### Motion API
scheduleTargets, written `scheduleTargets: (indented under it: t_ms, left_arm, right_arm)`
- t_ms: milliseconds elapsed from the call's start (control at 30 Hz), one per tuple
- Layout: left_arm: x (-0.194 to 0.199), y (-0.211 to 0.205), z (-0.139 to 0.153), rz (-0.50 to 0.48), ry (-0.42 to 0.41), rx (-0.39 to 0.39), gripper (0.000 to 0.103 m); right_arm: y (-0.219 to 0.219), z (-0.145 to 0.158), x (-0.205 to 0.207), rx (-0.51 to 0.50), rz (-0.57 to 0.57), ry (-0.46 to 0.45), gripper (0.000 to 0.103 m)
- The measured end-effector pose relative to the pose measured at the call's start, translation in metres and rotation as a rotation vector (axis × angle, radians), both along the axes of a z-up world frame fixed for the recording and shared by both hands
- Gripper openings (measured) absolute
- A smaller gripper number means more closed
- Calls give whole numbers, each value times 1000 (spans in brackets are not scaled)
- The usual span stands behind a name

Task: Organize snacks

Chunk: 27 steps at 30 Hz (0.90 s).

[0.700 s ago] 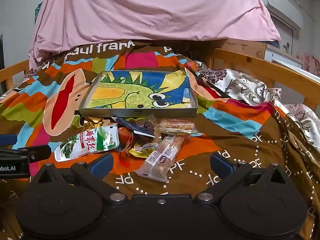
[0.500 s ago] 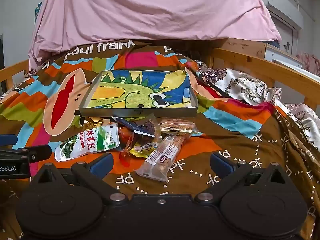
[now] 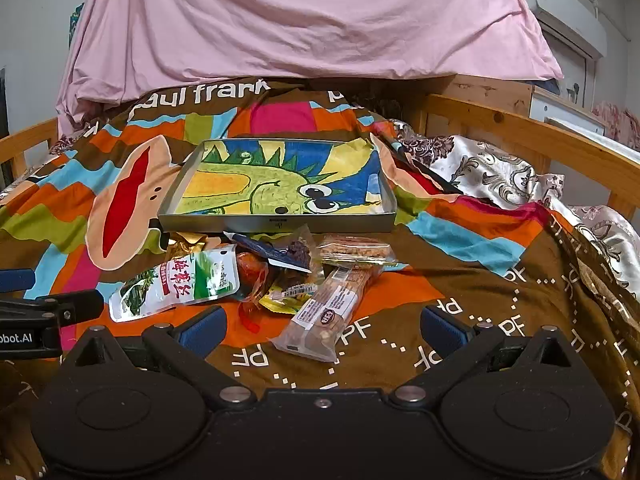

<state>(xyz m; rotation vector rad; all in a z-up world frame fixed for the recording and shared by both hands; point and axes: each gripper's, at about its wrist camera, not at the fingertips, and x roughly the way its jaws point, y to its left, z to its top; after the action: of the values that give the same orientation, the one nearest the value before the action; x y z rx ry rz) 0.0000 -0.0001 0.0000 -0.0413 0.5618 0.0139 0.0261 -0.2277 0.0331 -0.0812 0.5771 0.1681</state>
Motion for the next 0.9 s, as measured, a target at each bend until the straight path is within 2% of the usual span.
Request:
scheduleTargets:
  t_ms: [500,533,900]
  left_arm:
    - [0,0,0,0,2,0,103]
    - [0,0,0,0,2,-1,103]
    - [0,0,0,0,3,0,103]
  right_arm:
    - [1,-1,1,0,1,4,102]
    - [1,-8,2,0,1,5,102]
    - [1,-2,2,1,1,8,103]
